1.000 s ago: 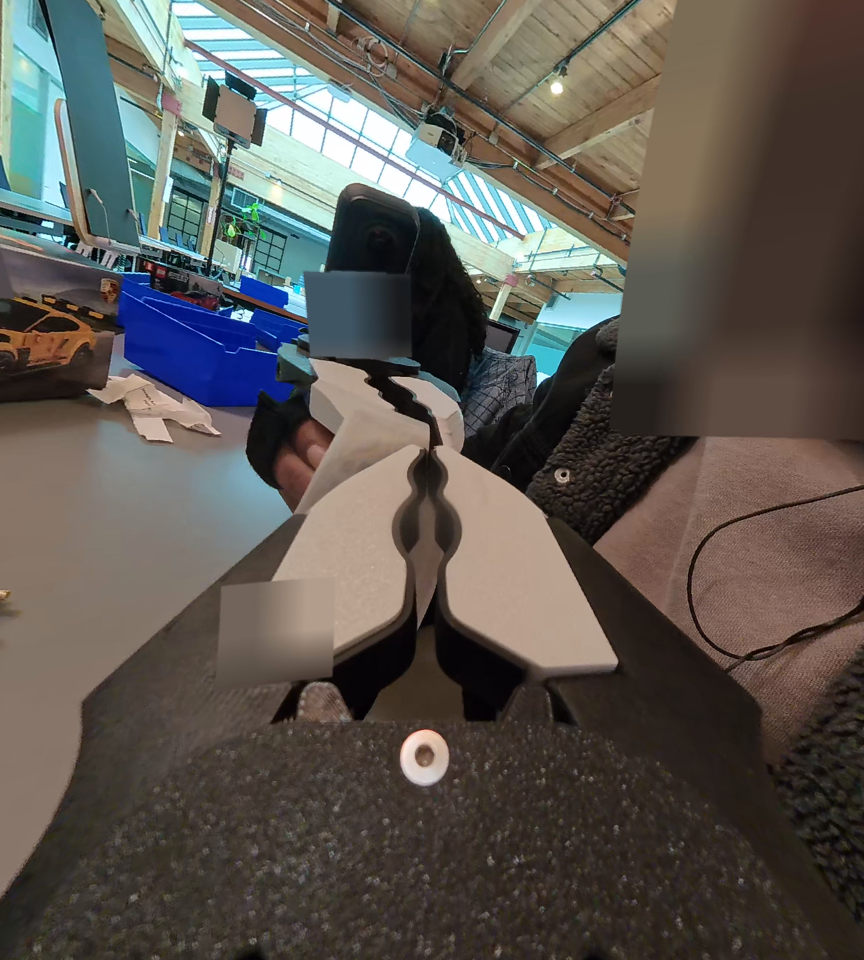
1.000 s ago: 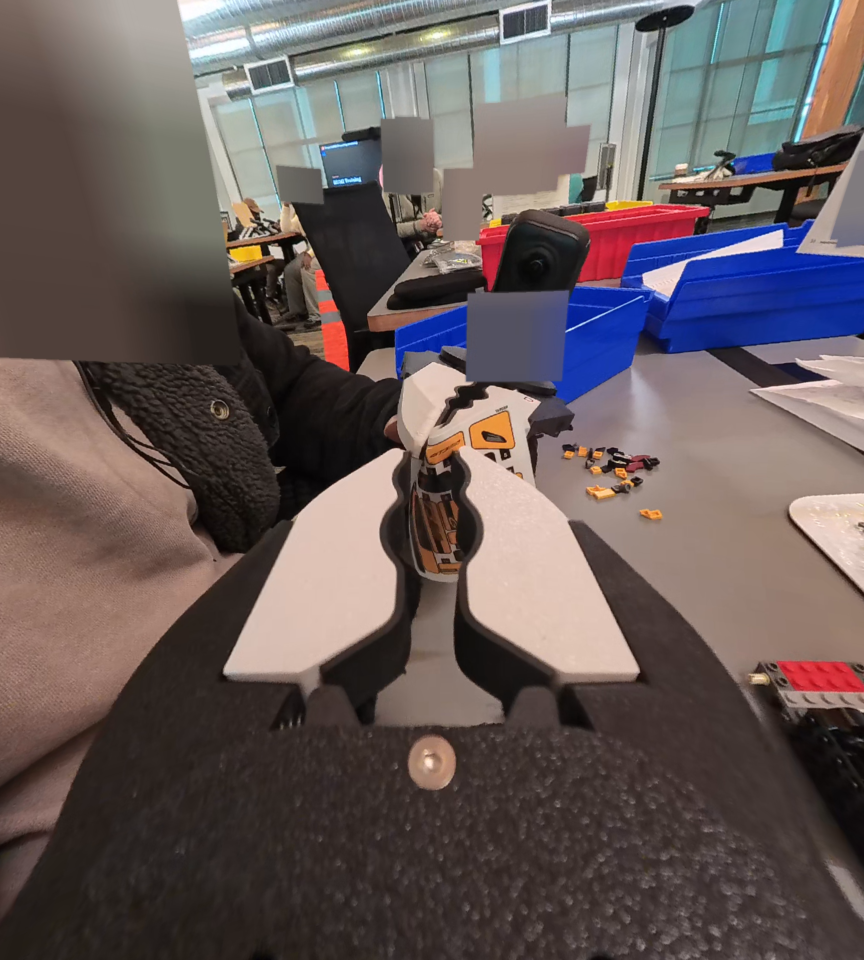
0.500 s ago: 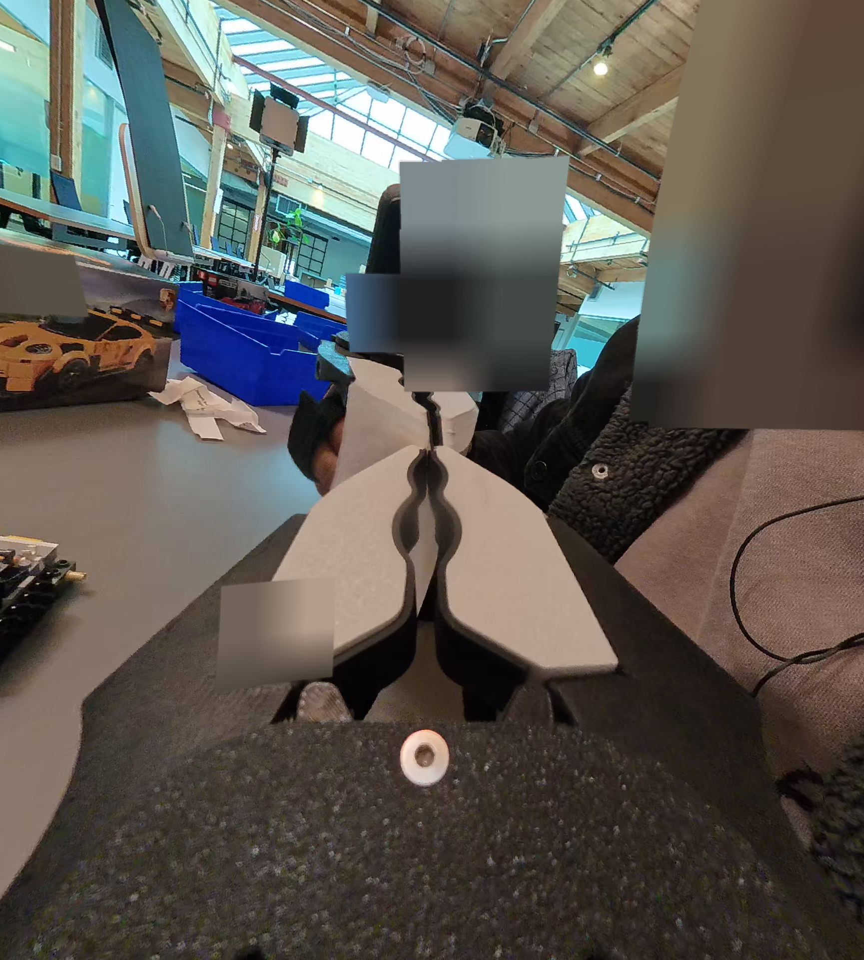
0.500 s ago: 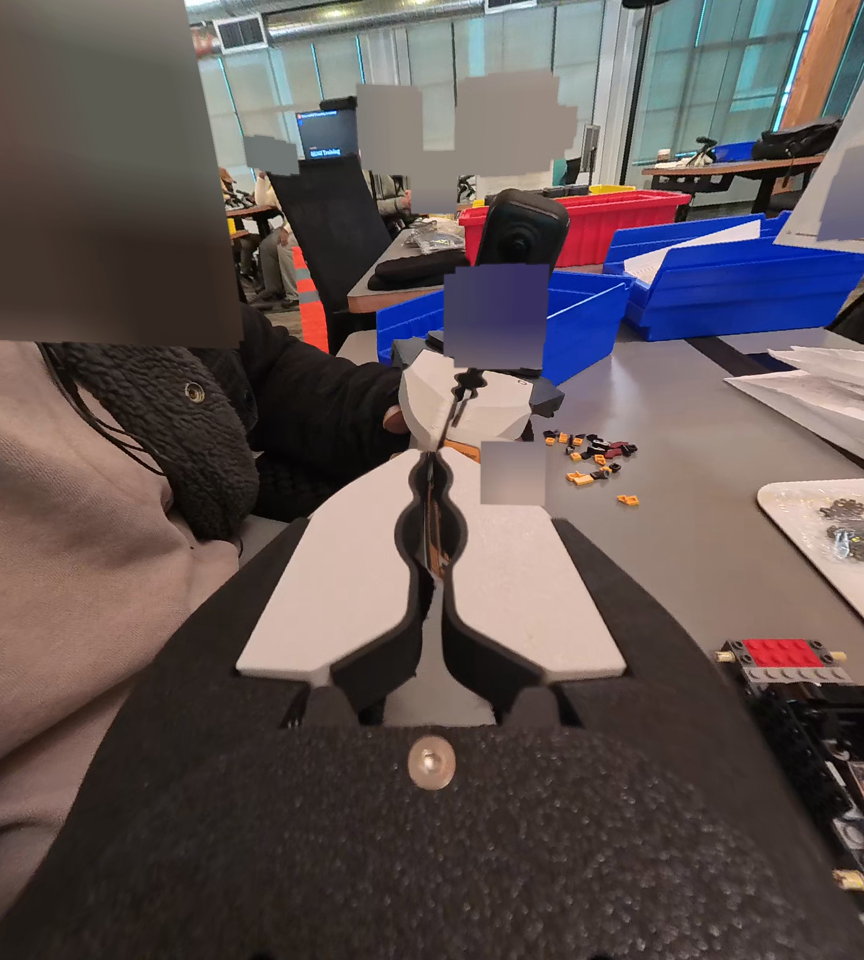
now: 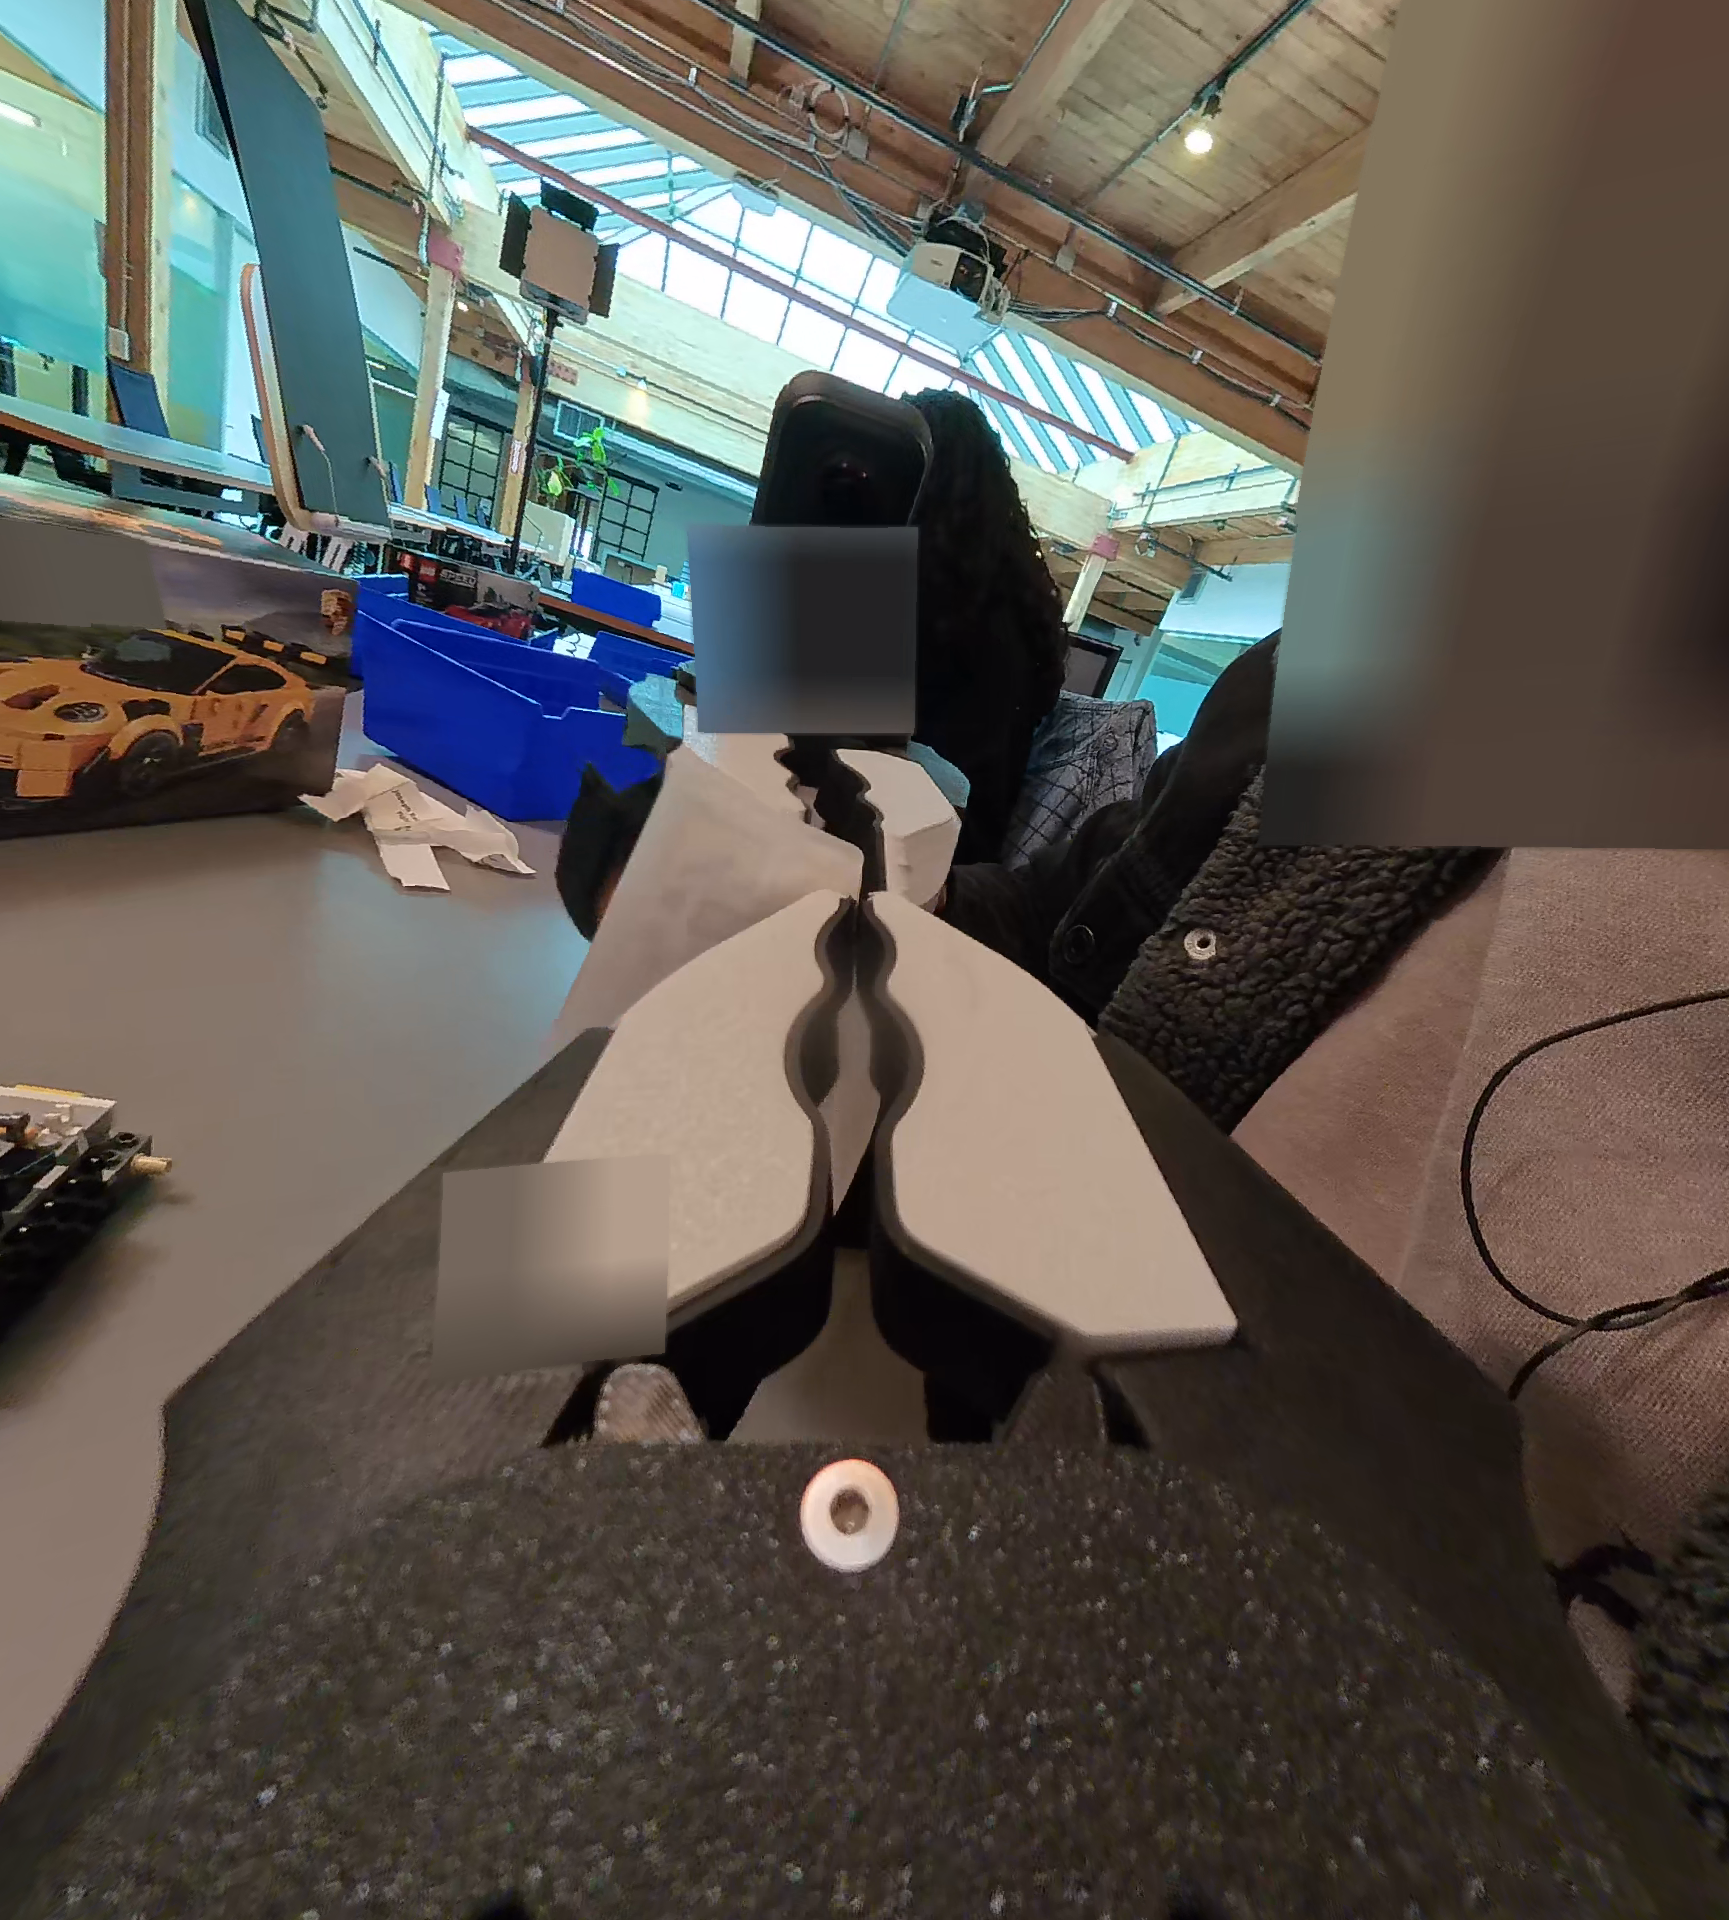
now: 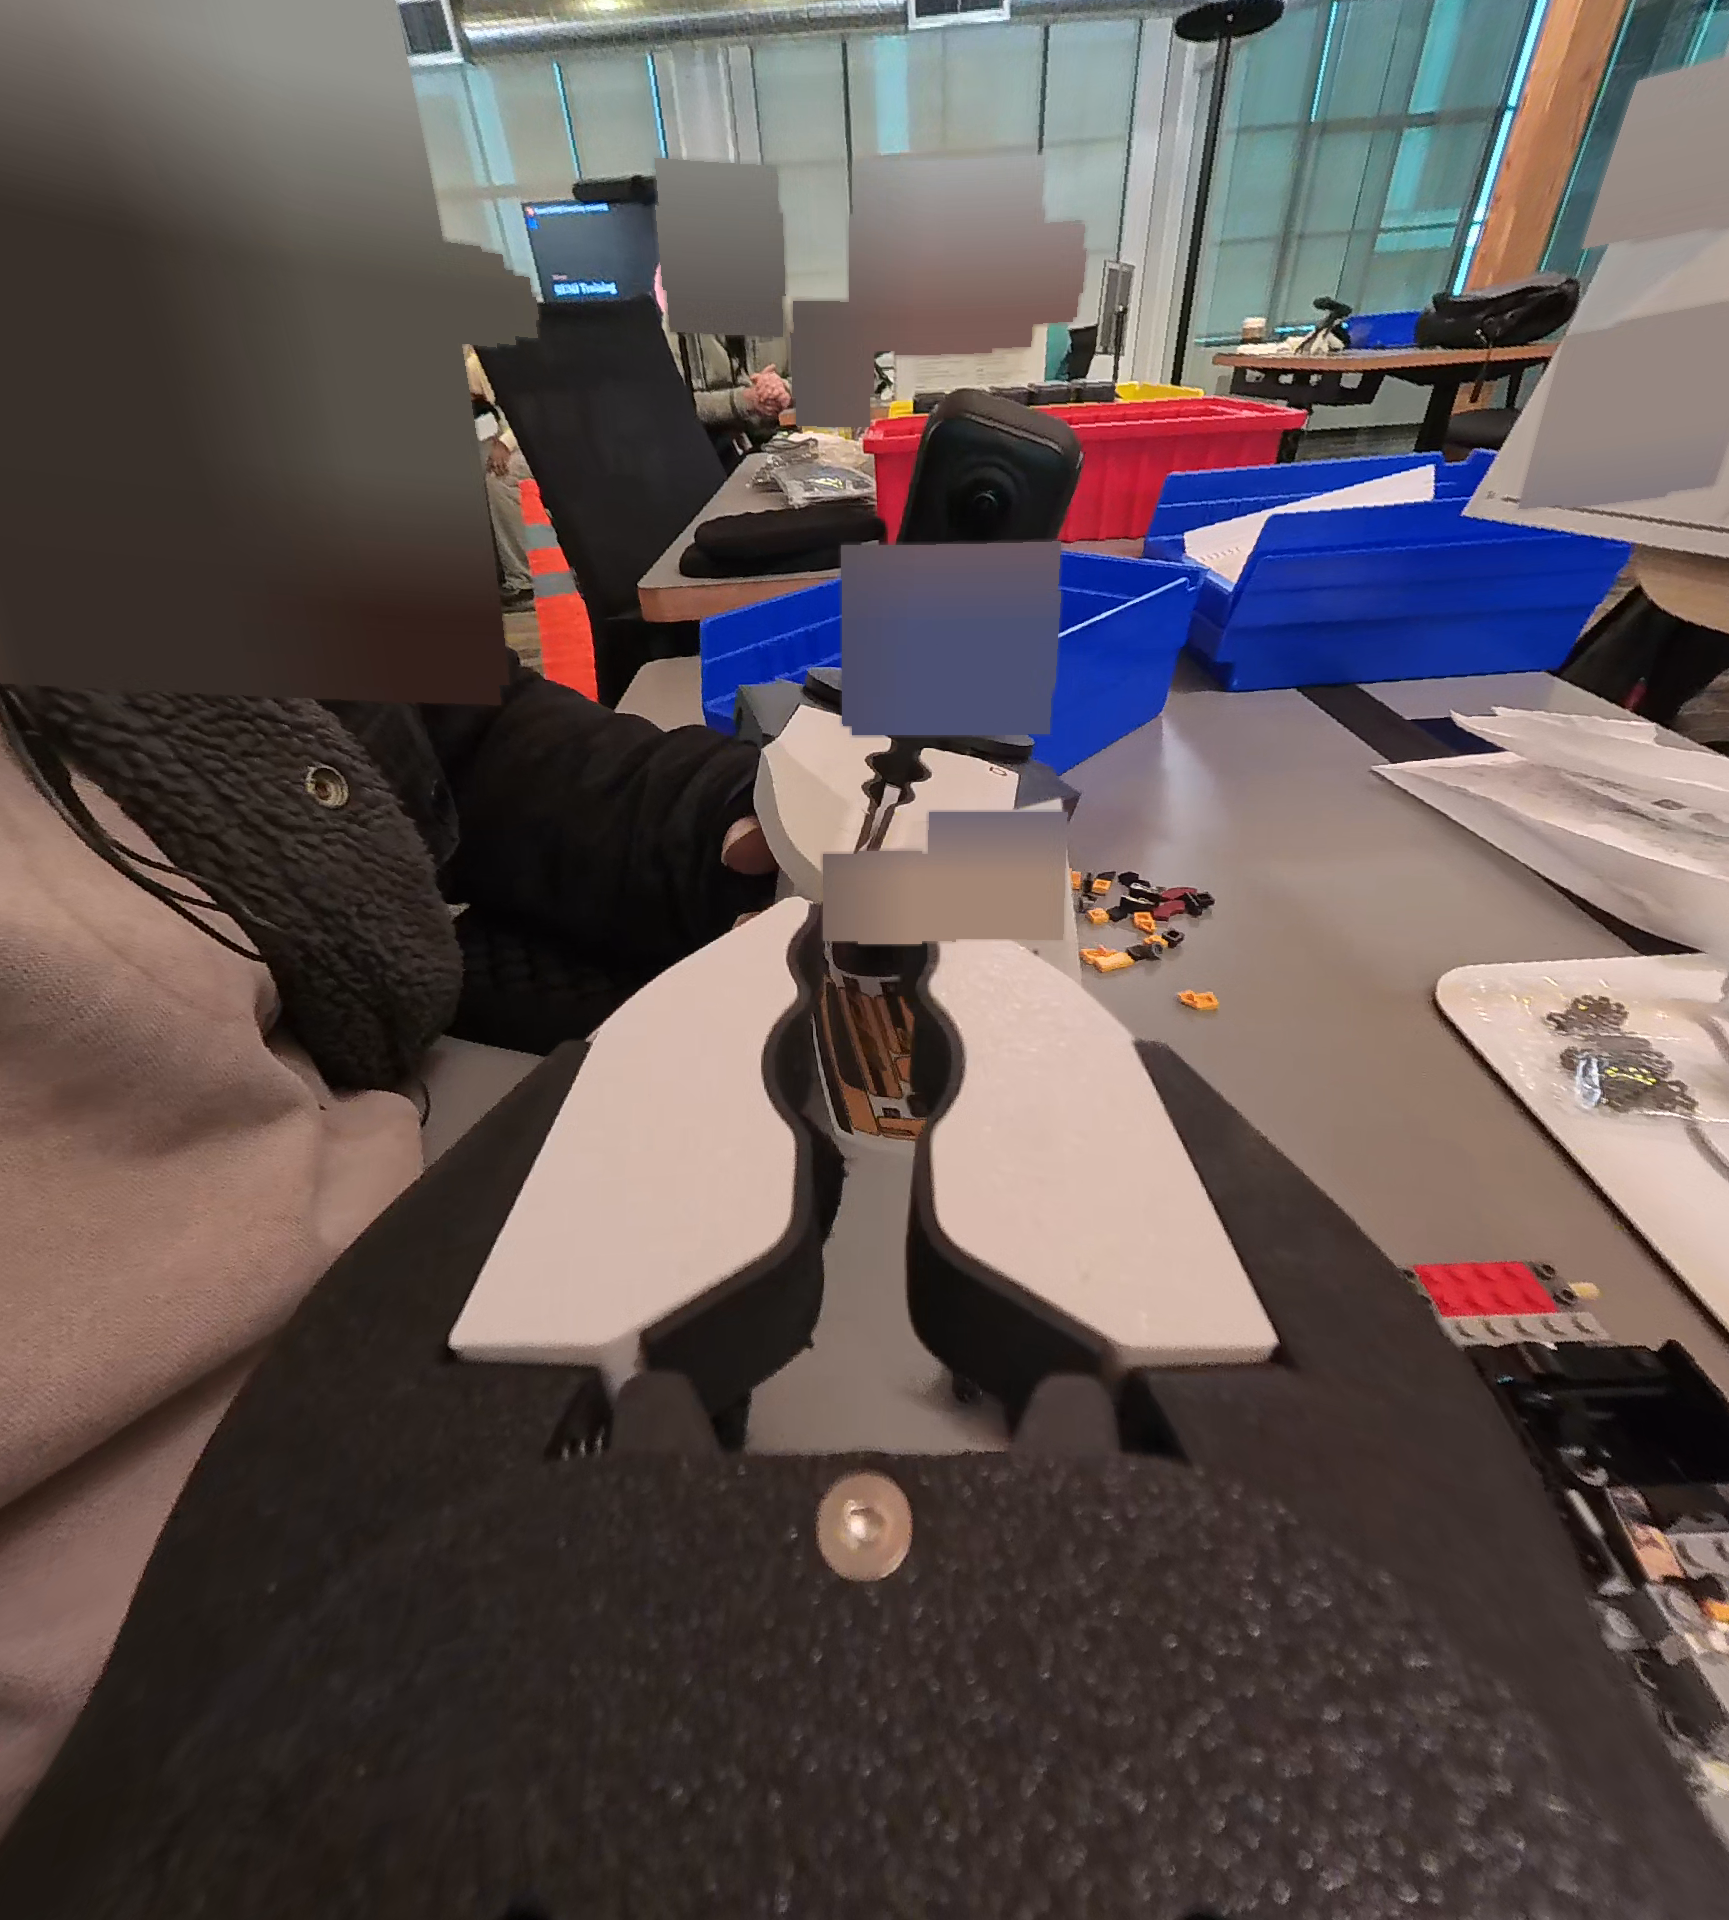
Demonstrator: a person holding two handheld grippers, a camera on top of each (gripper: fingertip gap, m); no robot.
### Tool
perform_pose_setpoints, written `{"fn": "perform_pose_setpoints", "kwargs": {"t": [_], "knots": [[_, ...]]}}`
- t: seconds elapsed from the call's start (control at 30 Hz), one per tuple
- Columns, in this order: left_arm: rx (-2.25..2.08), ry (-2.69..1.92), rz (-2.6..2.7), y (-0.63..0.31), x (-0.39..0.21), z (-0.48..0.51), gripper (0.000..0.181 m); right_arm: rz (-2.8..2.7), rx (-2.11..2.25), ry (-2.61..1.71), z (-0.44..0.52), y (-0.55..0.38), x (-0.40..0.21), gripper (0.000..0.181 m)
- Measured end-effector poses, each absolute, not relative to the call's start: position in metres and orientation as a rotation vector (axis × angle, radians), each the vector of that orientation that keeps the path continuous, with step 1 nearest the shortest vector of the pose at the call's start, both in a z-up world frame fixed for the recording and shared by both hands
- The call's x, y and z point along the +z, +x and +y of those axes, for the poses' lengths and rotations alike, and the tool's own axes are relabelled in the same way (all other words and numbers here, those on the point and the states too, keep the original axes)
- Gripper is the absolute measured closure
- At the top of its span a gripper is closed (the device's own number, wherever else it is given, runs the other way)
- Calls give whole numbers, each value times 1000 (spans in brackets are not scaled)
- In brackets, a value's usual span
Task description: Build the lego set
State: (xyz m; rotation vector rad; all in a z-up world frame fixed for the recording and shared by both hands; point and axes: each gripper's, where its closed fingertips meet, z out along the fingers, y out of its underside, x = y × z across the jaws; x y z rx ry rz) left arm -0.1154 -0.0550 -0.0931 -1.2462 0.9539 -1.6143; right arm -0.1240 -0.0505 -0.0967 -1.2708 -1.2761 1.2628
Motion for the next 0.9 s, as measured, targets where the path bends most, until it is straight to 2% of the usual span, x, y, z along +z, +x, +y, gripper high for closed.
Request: {"fn": "perform_pose_setpoints", "kwargs": {"t": [0.43, 0.9], "knots": [[-1758, -1222, 1019, -113, -93, -72, 181, -1302, 1479, -1228, -67, -123, -97, 175], [-1701, -1228, 1010, -114, -94, -67, 181, -1289, 1482, -1232, -62, -120, -97, 181]]}}
